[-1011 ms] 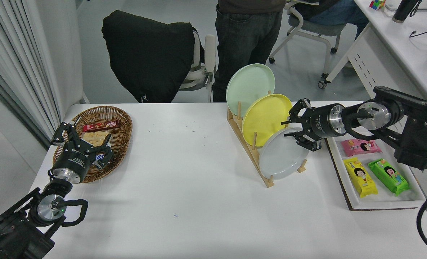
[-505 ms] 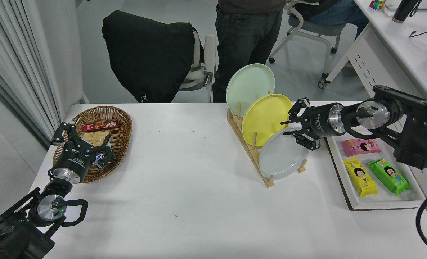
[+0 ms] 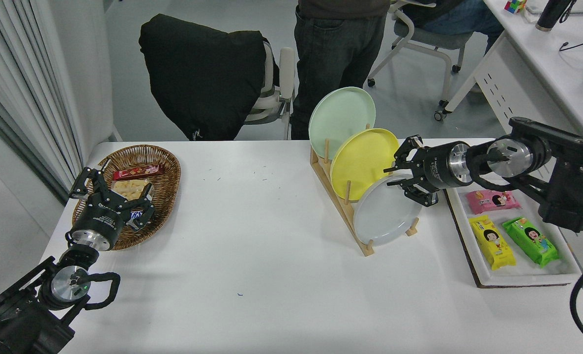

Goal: Place the plate on the table

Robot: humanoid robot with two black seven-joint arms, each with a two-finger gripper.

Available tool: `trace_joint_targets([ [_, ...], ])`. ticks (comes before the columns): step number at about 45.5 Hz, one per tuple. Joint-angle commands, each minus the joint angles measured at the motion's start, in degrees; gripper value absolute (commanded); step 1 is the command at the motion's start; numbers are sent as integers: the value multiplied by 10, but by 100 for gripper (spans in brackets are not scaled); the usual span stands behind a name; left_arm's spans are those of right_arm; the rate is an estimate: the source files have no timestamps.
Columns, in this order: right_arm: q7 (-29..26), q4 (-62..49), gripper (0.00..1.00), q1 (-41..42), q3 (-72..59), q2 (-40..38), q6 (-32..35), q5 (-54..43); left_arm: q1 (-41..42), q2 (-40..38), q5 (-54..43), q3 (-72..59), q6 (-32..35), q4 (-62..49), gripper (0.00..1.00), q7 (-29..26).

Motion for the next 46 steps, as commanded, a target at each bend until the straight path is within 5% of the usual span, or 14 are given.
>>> trace_joint_targets([
  [1,2,6,24,-2,6,-2,-1,-8,0,0,0,0,0,0,98,0],
  [46,3,7,10,-8,19,-9,-2,-30,0,0,0,0,0,0,98,0],
])
